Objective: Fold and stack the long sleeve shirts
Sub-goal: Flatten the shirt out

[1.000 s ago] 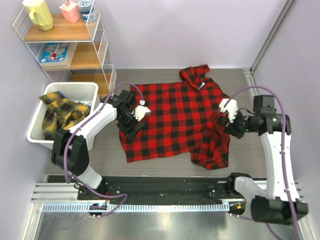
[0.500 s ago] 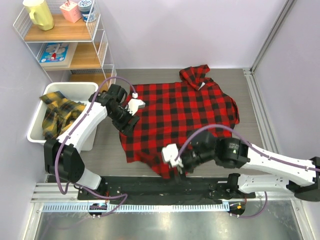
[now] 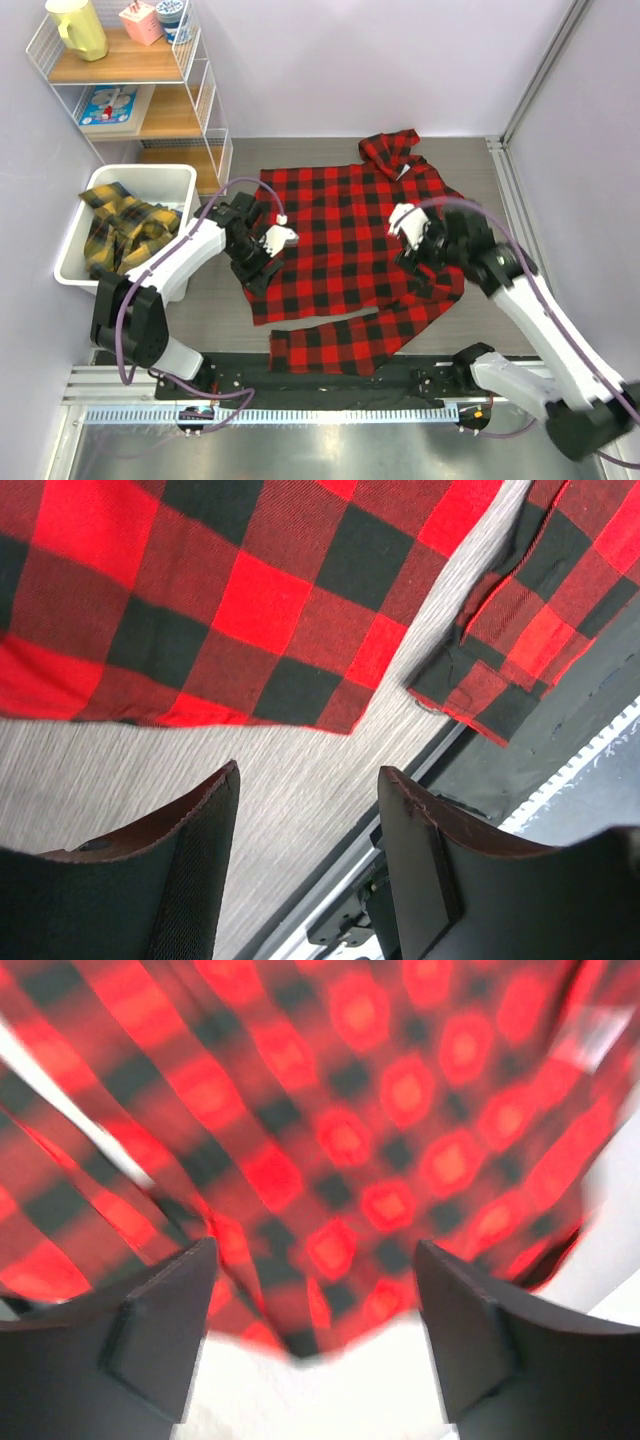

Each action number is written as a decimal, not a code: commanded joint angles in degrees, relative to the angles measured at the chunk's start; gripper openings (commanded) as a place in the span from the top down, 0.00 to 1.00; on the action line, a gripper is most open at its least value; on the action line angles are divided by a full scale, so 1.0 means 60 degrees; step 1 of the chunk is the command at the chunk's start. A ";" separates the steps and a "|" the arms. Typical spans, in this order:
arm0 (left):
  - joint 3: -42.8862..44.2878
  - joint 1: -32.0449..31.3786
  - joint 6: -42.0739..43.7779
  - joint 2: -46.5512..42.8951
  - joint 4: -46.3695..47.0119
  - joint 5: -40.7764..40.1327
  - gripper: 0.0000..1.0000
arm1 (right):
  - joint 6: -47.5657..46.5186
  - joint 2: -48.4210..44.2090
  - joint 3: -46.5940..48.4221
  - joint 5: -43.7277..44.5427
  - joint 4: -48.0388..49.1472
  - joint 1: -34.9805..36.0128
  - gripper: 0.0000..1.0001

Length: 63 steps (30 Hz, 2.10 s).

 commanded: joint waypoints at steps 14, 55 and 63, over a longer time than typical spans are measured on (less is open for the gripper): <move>-0.0424 -0.0066 -0.0352 0.1984 0.1679 -0.1408 0.45 | -0.3062 0.4299 -0.2333 -0.0514 -0.1072 -0.5001 0.45; -0.0291 -0.0476 0.0761 0.2513 0.1519 -0.1921 0.44 | -0.2784 0.6441 -0.1687 0.0557 -0.1772 -0.5426 0.28; -0.0661 -0.0711 0.0834 0.1766 0.0787 -0.1732 0.44 | -0.3267 0.4799 -0.1124 -0.0174 -0.3690 -0.5426 0.22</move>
